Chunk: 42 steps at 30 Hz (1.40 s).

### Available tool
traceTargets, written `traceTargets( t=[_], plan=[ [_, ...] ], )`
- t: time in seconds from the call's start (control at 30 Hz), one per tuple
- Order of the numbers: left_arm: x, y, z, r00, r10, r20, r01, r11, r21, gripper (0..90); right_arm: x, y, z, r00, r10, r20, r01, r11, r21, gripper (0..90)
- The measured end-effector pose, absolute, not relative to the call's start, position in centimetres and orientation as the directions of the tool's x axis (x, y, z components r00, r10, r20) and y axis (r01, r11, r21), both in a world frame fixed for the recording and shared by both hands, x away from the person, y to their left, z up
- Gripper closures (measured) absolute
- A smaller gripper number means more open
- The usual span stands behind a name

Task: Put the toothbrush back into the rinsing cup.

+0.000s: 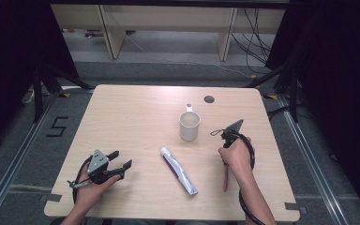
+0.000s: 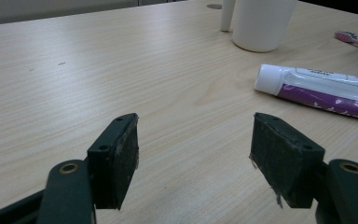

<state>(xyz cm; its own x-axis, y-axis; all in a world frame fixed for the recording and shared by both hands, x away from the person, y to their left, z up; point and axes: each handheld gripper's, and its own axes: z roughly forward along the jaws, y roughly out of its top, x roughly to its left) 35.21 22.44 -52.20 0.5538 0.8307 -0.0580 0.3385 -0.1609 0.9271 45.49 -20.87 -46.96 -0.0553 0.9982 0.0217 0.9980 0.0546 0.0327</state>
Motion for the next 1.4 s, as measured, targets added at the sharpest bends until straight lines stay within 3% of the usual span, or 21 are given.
traceTargets(
  t=[0.4, 0.47, 0.5, 0.53, 0.7, 0.77, 0.83, 1.1, 1.13, 1.2, 1.4],
  plan=[
    [35.2, 22.4, -52.2, 0.554, 0.83, -0.061, 0.34, -0.159, 0.927, 31.8, 45.7, -20.7, -46.9, -0.003, 1.0, 0.018, 1.0, 0.003, 0.013, 80.6],
    [35.2, 22.4, -52.2, 0.552, 0.831, -0.062, 0.341, -0.158, 0.927, 31.7, 45.5, -21.1, -46.8, -0.046, 0.999, 0.025, 0.998, 0.045, 0.041, 80.6],
    [35.2, 22.4, -52.2, 0.553, 0.831, -0.061, 0.341, -0.16, 0.926, 31.7, 45.4, -21.1, -46.8, -0.024, 0.998, 0.063, 0.998, 0.02, 0.063, 80.6],
    [35.2, 22.4, -52.2, 0.553, 0.831, -0.061, 0.341, -0.16, 0.926, 31.8, 45.4, -21.2, -46.4, -0.036, 0.999, 0.027, 0.997, 0.035, 0.065, 80.6],
    [35.2, 22.4, -52.2, 0.553, 0.831, -0.059, 0.341, -0.162, 0.926, 31.8, 45.1, -21.4, -45.2, -0.019, 0.999, 0.039, 0.99, 0.013, 0.141, 80.6],
    [35.2, 22.4, -52.2, 0.553, 0.831, -0.058, 0.342, -0.163, 0.926, 31.8, 45.0, -21.0, -44.6, 0.046, 0.997, 0.064, 0.987, -0.055, 0.154, 80.6],
    [35.2, 22.4, -52.2, 0.556, 0.829, -0.061, 0.338, -0.158, 0.928, 31.8, 44.8, -21.6, -44.2, -0.013, 0.998, 0.06, 0.977, 0.0, 0.211, 80.6],
    [35.2, 22.4, -52.2, 0.552, 0.832, -0.061, 0.342, -0.16, 0.926, 31.8, 44.4, -21.4, -42.9, -0.008, 0.993, 0.117, 0.948, -0.029, 0.316, 80.6],
    [35.2, 22.4, -52.2, 0.552, 0.832, -0.061, 0.343, -0.159, 0.926, 31.8, 44.4, -21.9, -42.8, -0.084, 0.992, 0.094, 0.942, 0.048, 0.333, 80.6],
    [35.2, 22.4, -52.2, 0.552, 0.831, -0.061, 0.342, -0.16, 0.926, 31.8, 44.3, -21.6, -42.4, -0.056, 0.991, 0.121, 0.933, 0.009, 0.359, 80.6],
    [35.2, 22.4, -52.2, 0.552, 0.832, -0.062, 0.342, -0.158, 0.926, 31.7, 44.2, -21.7, -42.0, -0.108, 0.986, 0.124, 0.889, 0.041, 0.455, 80.6]
  ],
)
